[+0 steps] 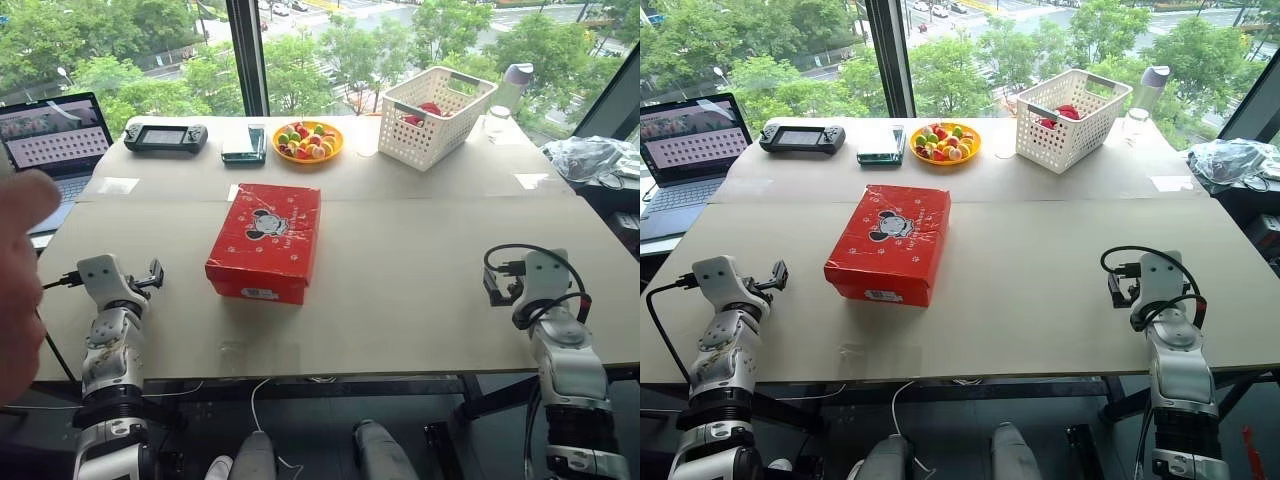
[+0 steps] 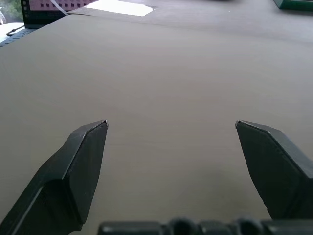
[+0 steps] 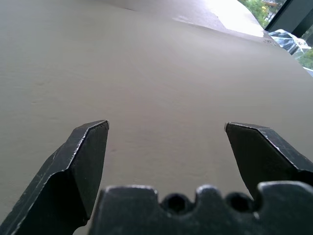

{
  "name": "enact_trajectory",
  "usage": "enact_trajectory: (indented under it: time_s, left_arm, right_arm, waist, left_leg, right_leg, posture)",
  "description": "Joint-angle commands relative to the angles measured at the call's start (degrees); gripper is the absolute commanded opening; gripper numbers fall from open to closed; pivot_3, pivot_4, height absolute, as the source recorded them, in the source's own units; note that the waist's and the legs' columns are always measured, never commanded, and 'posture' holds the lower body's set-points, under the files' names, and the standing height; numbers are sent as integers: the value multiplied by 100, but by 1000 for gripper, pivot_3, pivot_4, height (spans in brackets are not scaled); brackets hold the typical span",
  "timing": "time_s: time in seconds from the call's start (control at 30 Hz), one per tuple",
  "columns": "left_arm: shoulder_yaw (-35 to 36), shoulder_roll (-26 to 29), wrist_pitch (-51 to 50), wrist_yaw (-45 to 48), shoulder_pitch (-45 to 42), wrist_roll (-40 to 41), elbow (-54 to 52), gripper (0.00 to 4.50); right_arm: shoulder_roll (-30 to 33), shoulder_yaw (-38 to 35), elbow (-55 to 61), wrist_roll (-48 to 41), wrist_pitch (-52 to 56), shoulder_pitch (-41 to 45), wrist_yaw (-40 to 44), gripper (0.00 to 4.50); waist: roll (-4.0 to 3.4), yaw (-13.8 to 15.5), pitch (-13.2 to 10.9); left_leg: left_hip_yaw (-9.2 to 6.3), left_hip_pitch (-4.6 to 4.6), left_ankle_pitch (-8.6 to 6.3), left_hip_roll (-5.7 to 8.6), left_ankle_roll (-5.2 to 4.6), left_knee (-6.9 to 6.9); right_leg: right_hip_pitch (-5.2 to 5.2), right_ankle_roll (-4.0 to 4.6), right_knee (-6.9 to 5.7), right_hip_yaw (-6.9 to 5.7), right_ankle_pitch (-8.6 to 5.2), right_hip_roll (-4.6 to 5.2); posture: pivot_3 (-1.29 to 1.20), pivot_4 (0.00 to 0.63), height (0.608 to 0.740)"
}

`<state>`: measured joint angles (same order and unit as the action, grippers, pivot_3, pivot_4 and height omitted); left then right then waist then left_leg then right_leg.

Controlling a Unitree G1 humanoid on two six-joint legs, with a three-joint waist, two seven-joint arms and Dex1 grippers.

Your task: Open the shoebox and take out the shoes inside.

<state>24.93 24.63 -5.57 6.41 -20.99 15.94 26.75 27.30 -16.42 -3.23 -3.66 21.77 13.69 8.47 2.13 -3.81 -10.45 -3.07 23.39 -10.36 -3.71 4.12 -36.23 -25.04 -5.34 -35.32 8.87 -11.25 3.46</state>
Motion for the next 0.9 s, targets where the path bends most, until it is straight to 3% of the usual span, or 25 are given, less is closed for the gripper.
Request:
enact_trajectory:
  time_s: [0.03, 0.23, 0.3, 0.4, 0.43, 0.57, 0.67, 0.73, 0.77, 0.83, 0.9]
  left_arm:
    - [-87, 26, 47, 139, -34, -37, 18, 4500]
    - [-596, 360, 140, 1039, -35, -282, 268, 4500]
    - [-903, 959, 381, 2142, -192, -409, 558, 4500]
    - [-1314, 1848, 810, 3955, -391, -429, 821, 4500]
    - [-1468, 2056, 968, 4362, -433, -499, 888, 3983]
    - [-1900, 2486, 1320, 5515, -888, -678, 1381, 2774]
    - [-2178, 2477, 1566, 5919, -1516, -927, 1954, 1533]
    - [-2339, 2374, 1695, 6037, -1894, -1075, 2338, 1051]
    - [-2407, 2315, 1788, 6015, -2053, -1163, 2535, 584]
    - [-2499, 2201, 1957, 5930, -2281, -1315, 2859, 32]
    - [-2588, 2043, 2125, 5783, -2453, -1459, 3084, 32]
  right_arm:
    - [33, -92, 205, -46, 1, 20, 2, 4484]
    - [152, 4, 212, -273, 69, 10, 525, 4484]
    - [354, 388, 640, -814, 495, -52, 1598, 4484]
    - [745, 954, 1408, -1312, 837, -57, 2746, 3856]
    - [850, 1086, 1596, -1399, 916, -18, 2955, 3400]
    - [1142, 1651, 2156, -1767, 1142, 236, 3820, 2136]
    - [1027, 2269, 1664, -1501, 952, 823, 4146, 932]
    - [870, 2743, 1039, -1109, 595, 1271, 4292, 489]
    - [768, 2895, 669, -935, 421, 1488, 4294, 29]
    - [567, 3101, -101, -580, 61, 1885, 4212, 0]
    - [166, 3208, -1171, -236, -309, 2497, 3896, 0]
  waist:
    - [0, 0, 0]
    - [0, -2, 0]
    - [0, -12, 0]
    - [4, -65, -3]
    - [6, -94, -5]
    - [7, -124, -5]
    - [17, -134, -9]
    - [42, -147, -12]
    - [49, -154, -14]
    - [51, -163, -13]
    - [52, -167, -13]
  left_leg:
    - [0, 0, 0, 0, 0, 0]
    - [0, -2, 0, 1, 0, 0]
    - [0, -3, 0, 1, 0, -1]
    - [-3, 1, 0, -2, 0, -4]
    - [-1, 1, 0, -3, 1, -2]
    - [-3, 0, -1, -4, 1, 0]
    - [-7, 1, 0, -6, 1, -2]
    - [-10, 6, 0, -6, 0, -8]
    - [-10, 7, 0, -6, 0, -14]
    - [-11, 14, 0, -5, 0, -21]
    - [-14, 20, 0, -6, -1, -19]
  right_leg:
    - [0, 0, 0, 0, 0, 0]
    - [1, 7, -1, 0, -4, 0]
    - [1, 21, -3, 0, -12, 0]
    - [-11, 35, -22, 0, -20, -5]
    - [-18, 41, -30, 0, -25, -5]
    - [-21, 50, -50, -5, -43, -5]
    - [-22, 51, -52, -12, -44, -5]
    - [-23, 51, -54, -15, -44, -5]
    - [-23, 50, -57, -18, -43, -6]
    - [-22, 48, -58, -18, -42, -6]
    - [-23, 42, -58, -19, -40, -6]
  posture:
    - [0, 150, 693]
    - [0, 150, 693]
    - [0, 150, 693]
    - [0, 150, 693]
    - [0, 150, 693]
    - [0, 150, 693]
    - [0, 150, 693]
    - [0, 150, 693]
    - [0, 150, 693]
    - [0, 150, 693]
    - [0, 150, 693]
